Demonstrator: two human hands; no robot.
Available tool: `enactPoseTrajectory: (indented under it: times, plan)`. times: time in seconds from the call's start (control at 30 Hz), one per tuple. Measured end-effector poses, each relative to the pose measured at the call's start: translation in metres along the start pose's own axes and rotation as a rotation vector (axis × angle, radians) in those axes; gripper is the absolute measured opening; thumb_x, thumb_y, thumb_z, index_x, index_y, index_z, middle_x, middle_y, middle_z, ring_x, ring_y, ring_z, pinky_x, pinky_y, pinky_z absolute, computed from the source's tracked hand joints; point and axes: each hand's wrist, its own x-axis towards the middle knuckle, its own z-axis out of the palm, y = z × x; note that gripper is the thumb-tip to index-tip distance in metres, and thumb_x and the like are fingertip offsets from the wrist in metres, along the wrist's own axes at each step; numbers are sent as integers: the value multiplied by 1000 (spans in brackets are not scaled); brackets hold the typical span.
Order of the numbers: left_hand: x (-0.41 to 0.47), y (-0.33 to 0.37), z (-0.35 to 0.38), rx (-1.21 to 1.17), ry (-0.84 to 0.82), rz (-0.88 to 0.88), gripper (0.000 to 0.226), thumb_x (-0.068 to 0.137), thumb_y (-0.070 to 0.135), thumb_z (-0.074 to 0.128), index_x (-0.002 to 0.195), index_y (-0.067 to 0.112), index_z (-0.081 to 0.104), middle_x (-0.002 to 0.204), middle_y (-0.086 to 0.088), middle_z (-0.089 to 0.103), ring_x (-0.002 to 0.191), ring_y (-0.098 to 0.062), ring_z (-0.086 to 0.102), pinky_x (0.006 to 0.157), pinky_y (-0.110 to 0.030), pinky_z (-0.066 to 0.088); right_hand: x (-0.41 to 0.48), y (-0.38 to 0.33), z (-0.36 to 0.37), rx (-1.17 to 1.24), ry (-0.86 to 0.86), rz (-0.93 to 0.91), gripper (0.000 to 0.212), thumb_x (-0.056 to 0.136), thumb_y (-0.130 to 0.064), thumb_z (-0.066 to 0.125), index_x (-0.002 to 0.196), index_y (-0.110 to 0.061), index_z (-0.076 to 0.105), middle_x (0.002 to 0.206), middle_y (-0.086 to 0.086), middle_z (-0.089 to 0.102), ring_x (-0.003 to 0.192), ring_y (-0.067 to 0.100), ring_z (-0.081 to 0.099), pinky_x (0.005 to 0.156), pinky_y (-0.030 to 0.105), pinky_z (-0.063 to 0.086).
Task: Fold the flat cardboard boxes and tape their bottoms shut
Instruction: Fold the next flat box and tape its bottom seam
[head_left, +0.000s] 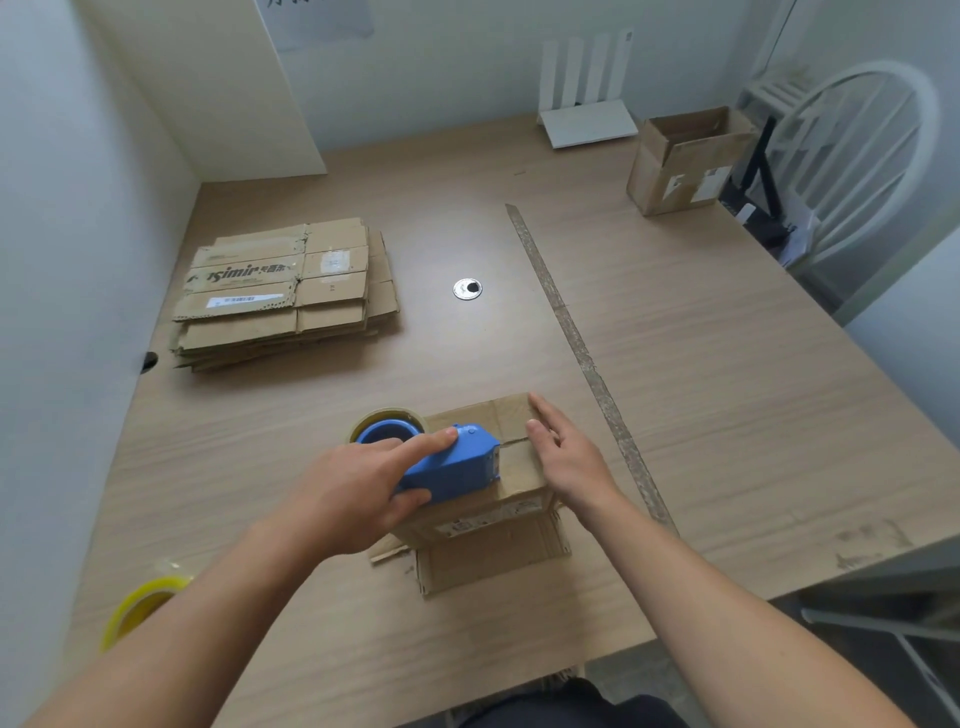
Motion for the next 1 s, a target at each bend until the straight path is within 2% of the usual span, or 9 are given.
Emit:
enactPoseTrajectory:
  times: [0.13,0.2,0.3,0.47,0.53,0.63,0.77,0.9,1.0]
  plan:
    - [0,1,-10,5,11,8,73,92,53,51,138,64,-5,107,14,60,80,-15,54,65,-29,41,-2,7,12,-60,122,-13,40,102,-40,50,142,-44,48,143,-13,52,127,2,47,109,24,36]
    - [1,1,-18,0,7,19,69,89,54,49,141,62,5,108,14,63,74,-13,48,63,-28,39,-2,8,11,-89,139,-30,40,101,-42,50,141,-46,49,143,-13,53,125,1,48,108,24,37]
    - [0,-8,-33,11,-34,15,68,81,55,44,145,59,23,118,12,66,84,-17,56,68,-30,43,-2,8,8,-192,141,-51,39,101,-49,45,140,-50,47,143,-15,53,132,10,49,110,39,41]
    - [-6,-24,-48,-68,-156,11,66,80,56,46,143,60,30,106,11,65,80,-14,50,67,-27,35,-4,3,11,-442,157,-88,41,101,-57,34,141,-53,43,141,-17,55,127,18,53,96,40,47]
    - [-5,-26,-49,-122,-169,-11,65,79,56,48,142,59,32,104,9,65,81,-15,53,68,-27,39,-2,0,12,-519,151,-101,43,101,-57,31,142,-51,41,141,-16,55,126,19,52,94,41,48]
    - [2,-25,-47,-155,-150,-30,62,85,51,57,142,58,34,105,7,66,84,-16,55,73,-30,45,4,-6,13,-625,108,-139,47,102,-54,33,146,-39,40,153,-12,41,141,18,35,107,49,39]
    - [1,-21,-42,-83,-134,-4,63,89,46,60,144,57,32,111,10,66,81,-14,51,70,-28,36,2,-8,-3,-776,-105,-348,71,95,-67,35,156,-34,20,162,-25,-10,149,2,-16,119,49,16]
    - [2,-20,-41,-69,-127,-14,63,89,46,59,144,57,31,111,9,66,81,-14,49,69,-29,36,0,-7,-16,-921,-320,-612,95,81,-84,38,155,-41,-3,163,-21,-13,150,7,-20,121,44,6]
    - [2,-18,-42,-73,-119,-19,62,89,45,60,143,57,33,111,9,65,81,-14,49,69,-28,36,7,-8,-13,-963,-387,-612,96,80,-85,38,154,-42,-4,164,-20,-9,150,6,-18,123,42,4]
